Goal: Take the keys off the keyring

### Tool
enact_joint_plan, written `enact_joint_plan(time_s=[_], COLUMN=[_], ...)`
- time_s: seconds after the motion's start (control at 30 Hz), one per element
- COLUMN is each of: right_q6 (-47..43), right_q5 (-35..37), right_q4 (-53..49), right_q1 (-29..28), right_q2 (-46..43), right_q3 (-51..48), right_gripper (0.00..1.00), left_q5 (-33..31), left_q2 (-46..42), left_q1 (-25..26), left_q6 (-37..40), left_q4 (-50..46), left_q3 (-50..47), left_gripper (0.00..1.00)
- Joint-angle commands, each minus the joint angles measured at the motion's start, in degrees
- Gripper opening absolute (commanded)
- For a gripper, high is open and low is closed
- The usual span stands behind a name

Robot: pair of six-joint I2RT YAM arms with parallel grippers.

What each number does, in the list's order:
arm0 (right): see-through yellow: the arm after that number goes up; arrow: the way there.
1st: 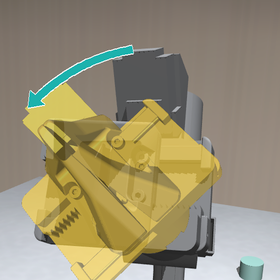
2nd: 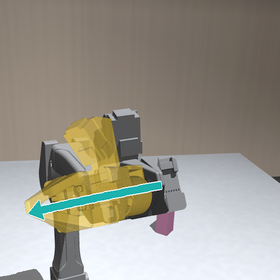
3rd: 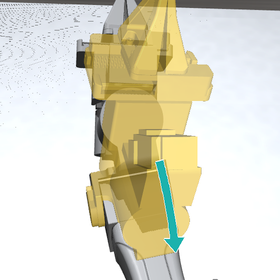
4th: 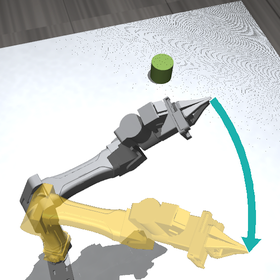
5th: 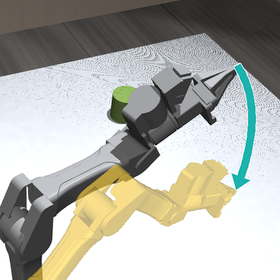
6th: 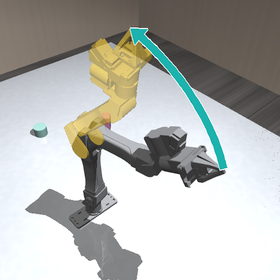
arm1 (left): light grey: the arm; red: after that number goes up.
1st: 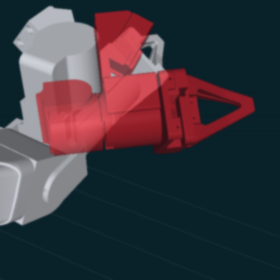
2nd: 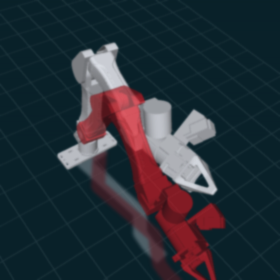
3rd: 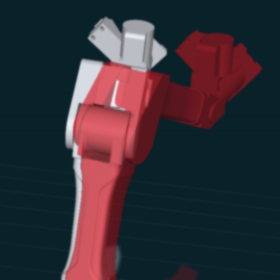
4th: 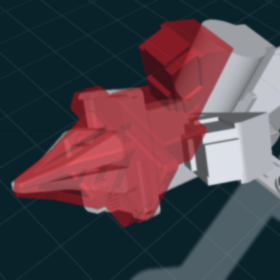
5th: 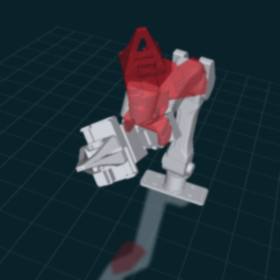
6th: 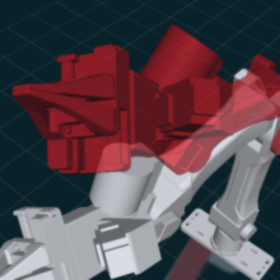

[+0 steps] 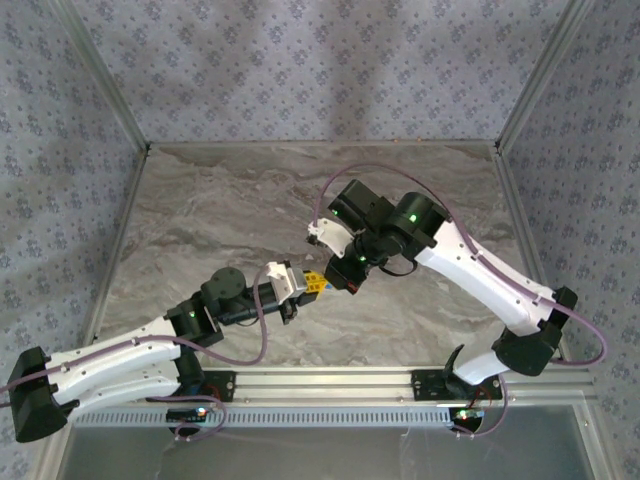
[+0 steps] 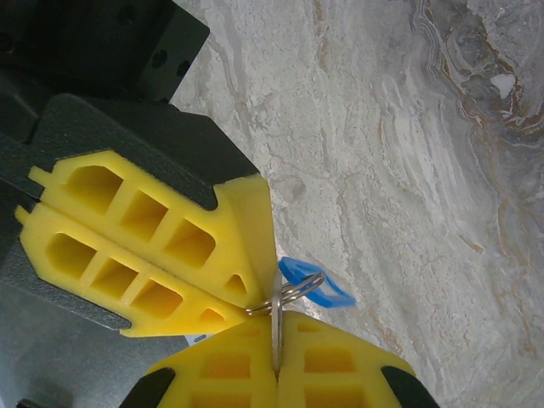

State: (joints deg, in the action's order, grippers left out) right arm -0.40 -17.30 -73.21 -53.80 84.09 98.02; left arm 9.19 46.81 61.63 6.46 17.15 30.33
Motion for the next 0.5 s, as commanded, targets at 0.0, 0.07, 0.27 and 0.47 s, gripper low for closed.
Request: enact_joint_plan(time_s=[0.0,0.07,0.27,0.47], right_q6=[1.2,1.4,1.7,1.9], right_q5=[-2.0,-2.6,-3.6,-3.4], right_q4=[0.5,1.1,2.2,3.4], right_q1=[1.1,1.8,2.6,2.7], right_q2=[-1.8,-2.2,-2.7,-3.7], right_q3=[-0.9,-1.8,-2.7,-2.4], right_gripper=[0.0,0.0,0.0,0.0], left_q5=[1.8,2.3,2.6,0.7], left_q2=[-1.7,-2.9,-6.1,-7.6], left_q1=[0.5,0.5,1.0,1.0], left_q6=[0.8,0.9,0.9,0.7], left_q4=[3.2,3.1,2.1,0.1], left_q3=[0.7,0.1,-1.0,-2.8], left_gripper=[0.0,0.0,0.0,0.0])
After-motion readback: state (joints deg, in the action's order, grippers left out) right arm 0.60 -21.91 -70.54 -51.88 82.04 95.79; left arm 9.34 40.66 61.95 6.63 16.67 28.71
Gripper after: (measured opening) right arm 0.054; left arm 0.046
